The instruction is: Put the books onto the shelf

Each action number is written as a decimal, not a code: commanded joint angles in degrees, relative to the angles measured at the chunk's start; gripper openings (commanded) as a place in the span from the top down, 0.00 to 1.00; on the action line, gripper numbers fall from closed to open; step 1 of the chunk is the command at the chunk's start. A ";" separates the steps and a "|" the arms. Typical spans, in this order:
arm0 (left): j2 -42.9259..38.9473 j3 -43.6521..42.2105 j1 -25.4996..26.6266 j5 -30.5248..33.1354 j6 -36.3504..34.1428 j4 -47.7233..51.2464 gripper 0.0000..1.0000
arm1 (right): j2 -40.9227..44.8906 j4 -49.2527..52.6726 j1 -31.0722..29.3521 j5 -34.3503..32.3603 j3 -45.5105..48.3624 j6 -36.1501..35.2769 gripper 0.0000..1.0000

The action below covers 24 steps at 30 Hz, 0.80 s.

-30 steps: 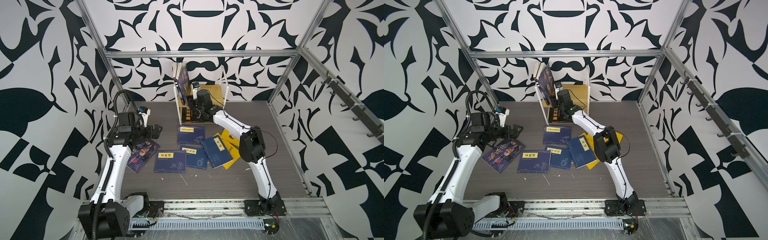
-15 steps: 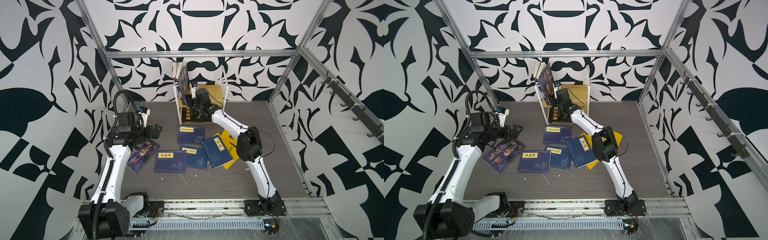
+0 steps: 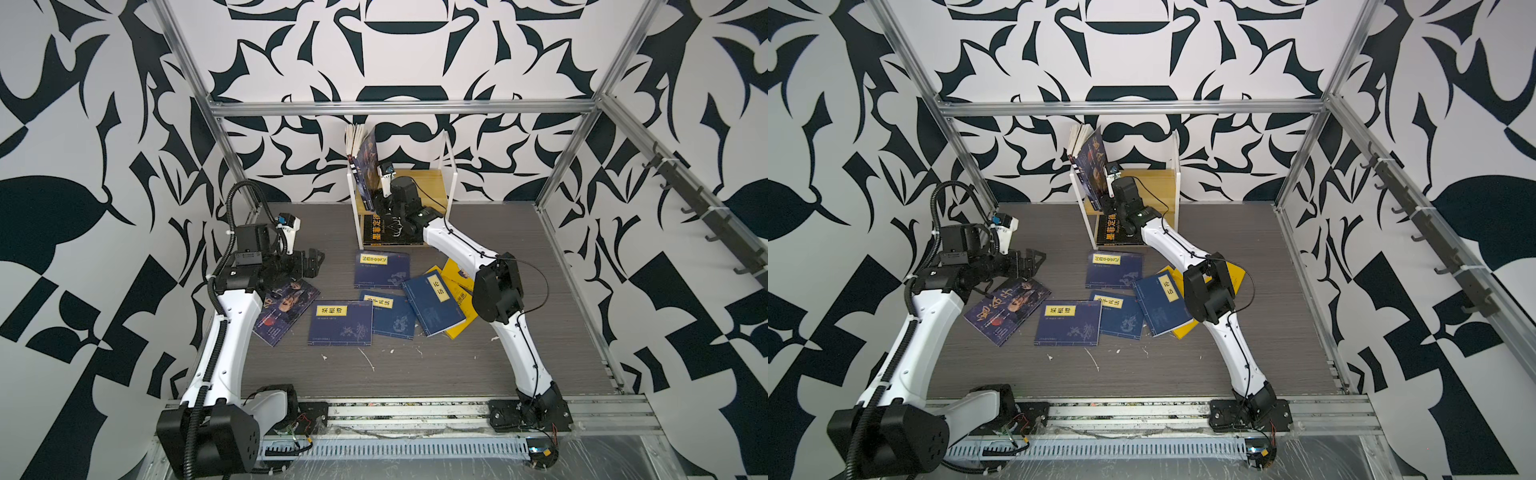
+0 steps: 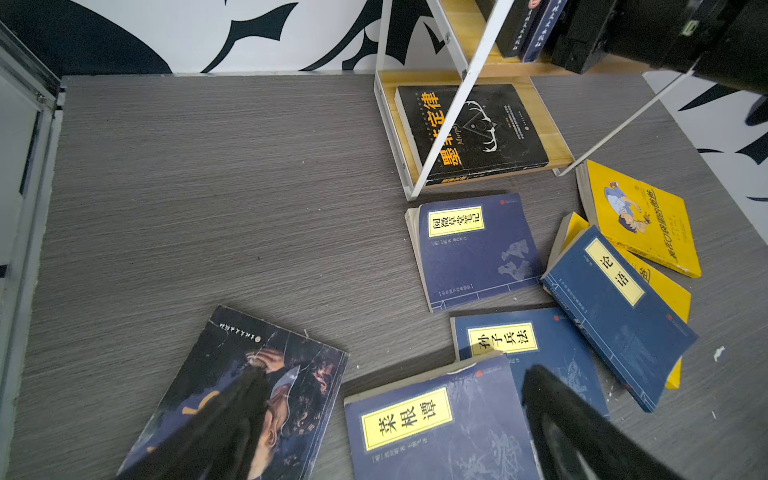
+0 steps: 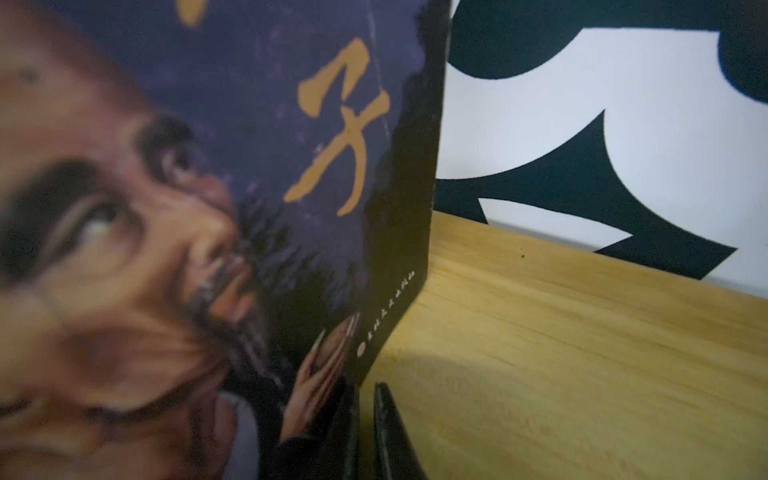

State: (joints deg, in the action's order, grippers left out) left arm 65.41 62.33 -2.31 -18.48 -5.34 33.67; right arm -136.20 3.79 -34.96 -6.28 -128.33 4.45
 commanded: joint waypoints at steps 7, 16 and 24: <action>-0.76 -0.12 -0.30 -1.28 0.51 0.30 0.00 | 10.45 9.63 0.73 5.82 -5.00 -9.89 0.35; -0.57 -0.01 -0.58 -1.38 0.68 0.30 0.00 | 16.70 17.31 1.12 18.56 -3.25 -18.16 0.02; -0.72 -0.35 -1.47 -0.51 2.76 -0.36 0.00 | 23.24 16.41 0.64 20.70 5.18 -16.32 0.05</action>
State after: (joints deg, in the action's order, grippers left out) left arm 65.41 62.33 -3.18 -18.90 -4.03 33.63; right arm -117.32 20.93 -33.89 12.14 -126.56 -12.19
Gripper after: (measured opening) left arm 0.994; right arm 0.956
